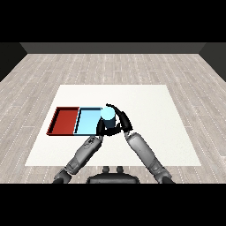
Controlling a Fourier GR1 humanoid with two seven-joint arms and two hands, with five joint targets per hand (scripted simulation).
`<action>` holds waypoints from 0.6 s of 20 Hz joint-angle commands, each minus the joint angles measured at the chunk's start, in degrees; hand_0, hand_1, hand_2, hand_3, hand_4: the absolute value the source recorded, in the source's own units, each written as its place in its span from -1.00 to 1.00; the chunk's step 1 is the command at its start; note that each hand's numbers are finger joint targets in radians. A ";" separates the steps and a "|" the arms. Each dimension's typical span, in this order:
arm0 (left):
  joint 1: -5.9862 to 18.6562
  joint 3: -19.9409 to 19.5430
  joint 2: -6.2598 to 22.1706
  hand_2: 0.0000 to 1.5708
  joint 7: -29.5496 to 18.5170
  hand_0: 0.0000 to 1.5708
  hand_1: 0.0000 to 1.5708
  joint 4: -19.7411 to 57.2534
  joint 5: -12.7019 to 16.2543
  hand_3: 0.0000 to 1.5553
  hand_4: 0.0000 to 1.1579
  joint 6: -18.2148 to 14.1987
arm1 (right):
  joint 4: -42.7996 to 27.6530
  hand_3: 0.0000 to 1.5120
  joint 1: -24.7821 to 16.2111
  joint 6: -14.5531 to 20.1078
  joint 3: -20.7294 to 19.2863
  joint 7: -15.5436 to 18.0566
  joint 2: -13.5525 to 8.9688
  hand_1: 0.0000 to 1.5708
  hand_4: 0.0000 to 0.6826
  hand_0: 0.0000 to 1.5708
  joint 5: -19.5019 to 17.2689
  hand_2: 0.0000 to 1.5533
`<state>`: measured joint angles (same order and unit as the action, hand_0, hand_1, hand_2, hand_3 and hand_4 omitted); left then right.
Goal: Pick the blue can and put it in the blue box
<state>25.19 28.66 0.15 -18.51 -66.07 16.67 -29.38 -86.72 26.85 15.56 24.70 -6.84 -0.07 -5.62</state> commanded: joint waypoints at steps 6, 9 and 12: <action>-0.73 -4.70 1.72 1.00 0.07 1.00 1.00 1.30 -3.03 0.92 0.95 2.48 | -5.82 -1.00 -3.82 1.19 -5.52 -0.42 0.04 -1.00 -1.00 -1.00 3.08 -1.00; -3.59 -5.38 4.43 1.00 0.46 1.00 1.00 0.46 -3.47 0.91 0.96 3.10 | -8.19 -1.00 -7.31 -3.91 -12.22 1.99 -4.85 -1.00 -1.00 -1.00 6.22 -1.00; -2.10 -6.45 5.68 0.99 4.90 1.00 1.00 -0.58 -6.09 0.90 0.94 2.15 | -4.71 -1.00 -9.12 -2.74 -11.98 4.86 -1.54 -1.00 -1.00 -1.00 5.74 -1.00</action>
<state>23.16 23.33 3.51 -17.10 -65.02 12.55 -27.17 -92.72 20.10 13.02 15.06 -4.88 -2.09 -0.96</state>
